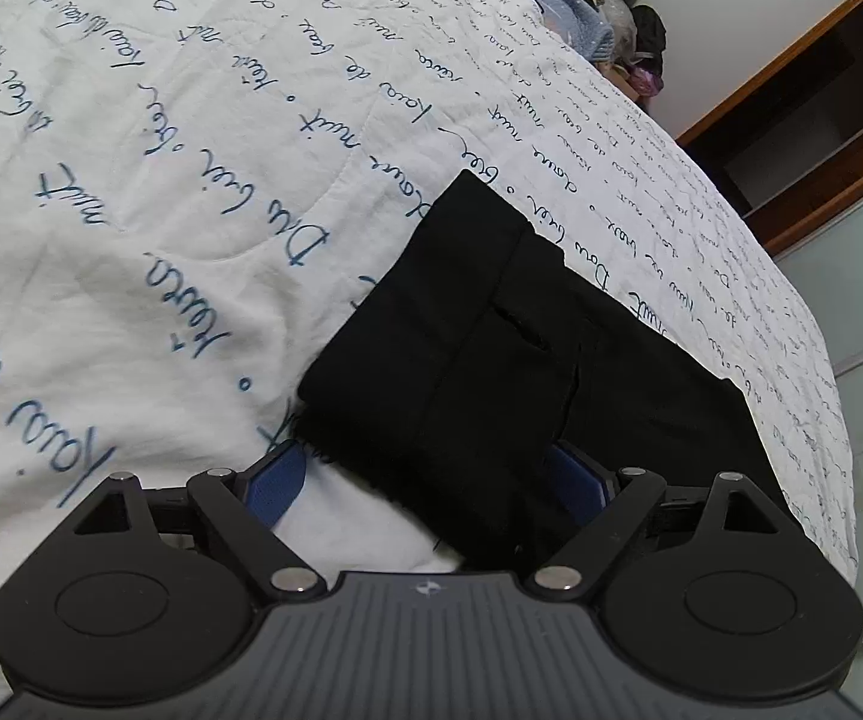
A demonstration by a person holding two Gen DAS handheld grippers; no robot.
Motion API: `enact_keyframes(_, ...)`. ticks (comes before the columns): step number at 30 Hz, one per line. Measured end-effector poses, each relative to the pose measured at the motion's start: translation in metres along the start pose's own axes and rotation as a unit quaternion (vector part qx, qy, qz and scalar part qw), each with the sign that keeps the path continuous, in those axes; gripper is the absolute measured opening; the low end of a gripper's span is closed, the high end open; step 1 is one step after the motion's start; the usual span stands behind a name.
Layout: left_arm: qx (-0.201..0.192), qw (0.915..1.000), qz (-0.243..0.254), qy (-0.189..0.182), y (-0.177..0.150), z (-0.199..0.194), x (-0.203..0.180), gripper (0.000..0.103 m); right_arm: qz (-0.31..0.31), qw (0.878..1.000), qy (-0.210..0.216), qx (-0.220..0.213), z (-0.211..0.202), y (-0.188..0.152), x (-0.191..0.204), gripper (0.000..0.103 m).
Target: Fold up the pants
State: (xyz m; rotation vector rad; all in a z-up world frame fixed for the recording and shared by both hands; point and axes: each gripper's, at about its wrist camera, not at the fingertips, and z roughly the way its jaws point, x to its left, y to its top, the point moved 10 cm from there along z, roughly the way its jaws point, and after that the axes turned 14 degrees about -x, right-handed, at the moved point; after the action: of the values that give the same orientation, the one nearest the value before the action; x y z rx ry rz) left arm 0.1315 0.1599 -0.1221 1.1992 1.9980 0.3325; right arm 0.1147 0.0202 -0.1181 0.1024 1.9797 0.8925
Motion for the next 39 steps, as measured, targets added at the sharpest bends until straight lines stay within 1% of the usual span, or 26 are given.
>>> enact_keyframes(1,0.000,1.0000,-0.003,0.003,0.000,0.003,-0.001,0.096,-0.004,1.000,0.001,-0.001,0.004,0.001,0.001,0.021)
enact_keyframes(3,-0.003,0.9999,-0.010,0.002,0.000,0.006,-0.004,0.101,0.000,1.000,0.010,-0.001,0.010,0.002,0.004,0.011)
enact_keyframes(6,-0.006,0.9999,0.005,0.011,0.001,0.011,-0.009,0.101,0.015,1.000,0.003,-0.005,0.016,0.001,0.002,0.007)
enact_keyframes(13,-0.027,0.9977,0.054,0.029,0.002,0.014,-0.016,0.102,0.101,0.995,0.008,-0.019,0.018,0.004,-0.020,0.006)
enact_keyframes(17,-0.043,0.9928,0.103,0.045,0.008,0.016,-0.019,0.102,0.148,0.989,0.014,-0.023,0.016,0.005,-0.032,0.006)
enact_keyframes(22,-0.050,0.9897,0.121,0.057,0.013,0.019,-0.019,0.102,0.185,0.982,0.018,-0.024,0.016,0.007,-0.047,0.006)
enact_keyframes(30,-0.065,0.9804,0.170,0.076,0.016,0.020,-0.024,0.102,0.200,0.979,0.015,-0.025,0.021,0.004,-0.059,0.007)
enact_keyframes(34,-0.067,0.9784,0.178,0.080,0.016,0.021,-0.025,0.102,0.201,0.979,0.014,-0.024,0.025,0.003,-0.060,0.007)
enact_keyframes(39,-0.066,0.9784,0.178,0.082,0.016,0.022,-0.025,0.102,0.200,0.979,0.013,-0.025,0.028,0.001,-0.059,0.007)
